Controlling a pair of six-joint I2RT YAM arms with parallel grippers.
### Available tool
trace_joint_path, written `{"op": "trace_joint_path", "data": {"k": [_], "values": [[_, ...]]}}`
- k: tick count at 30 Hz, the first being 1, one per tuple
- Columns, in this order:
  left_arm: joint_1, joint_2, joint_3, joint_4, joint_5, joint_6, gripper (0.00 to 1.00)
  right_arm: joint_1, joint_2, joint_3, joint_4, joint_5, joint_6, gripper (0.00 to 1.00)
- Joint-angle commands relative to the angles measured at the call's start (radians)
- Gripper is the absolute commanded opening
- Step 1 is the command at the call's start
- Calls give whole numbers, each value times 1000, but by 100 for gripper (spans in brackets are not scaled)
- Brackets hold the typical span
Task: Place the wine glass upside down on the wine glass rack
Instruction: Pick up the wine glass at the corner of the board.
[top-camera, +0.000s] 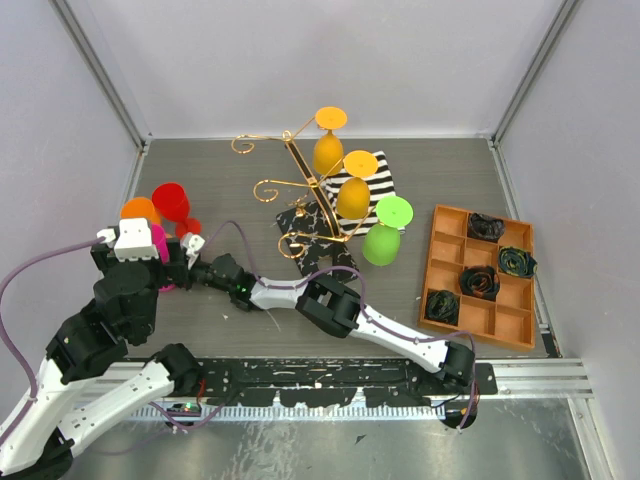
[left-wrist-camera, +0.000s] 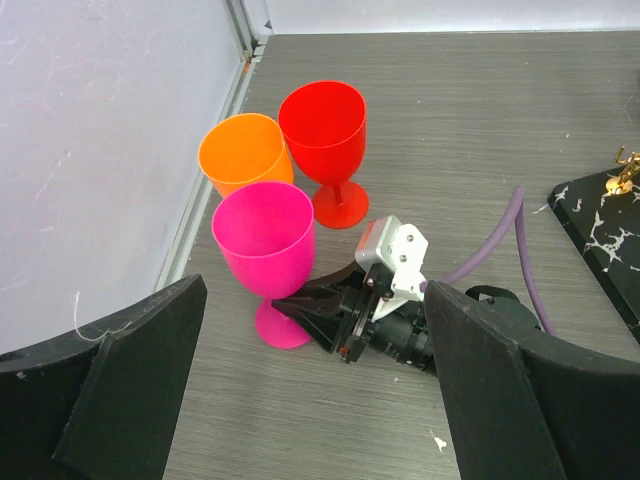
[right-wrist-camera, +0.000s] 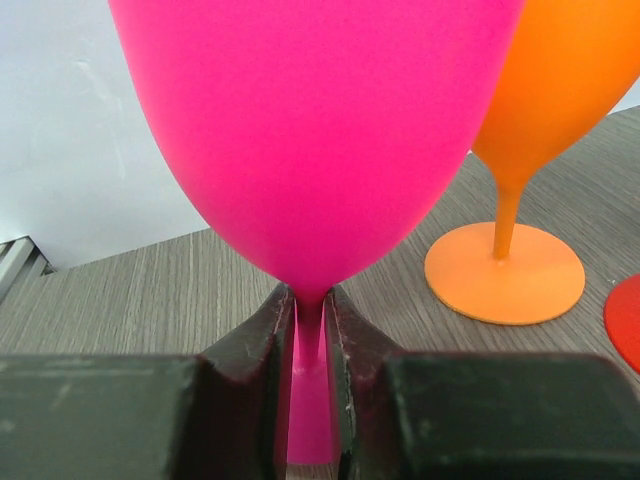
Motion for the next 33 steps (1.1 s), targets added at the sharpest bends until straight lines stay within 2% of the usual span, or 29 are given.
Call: {"op": "trace_joint_path", "data": {"k": [1, 7, 14, 33], "values": [[4, -21, -12, 30, -21, 7, 98, 5, -21, 0, 93, 10, -6, 6], [3, -16, -15, 39, -21, 14, 98, 8, -34, -42, 137, 1, -24, 1], [3, -19, -7, 38, -18, 13, 98, 18, -88, -161, 265, -8, -64, 1], [4, -52, 124, -7, 41, -29, 98, 40, -254, -368, 390, 21, -170, 1]]}}
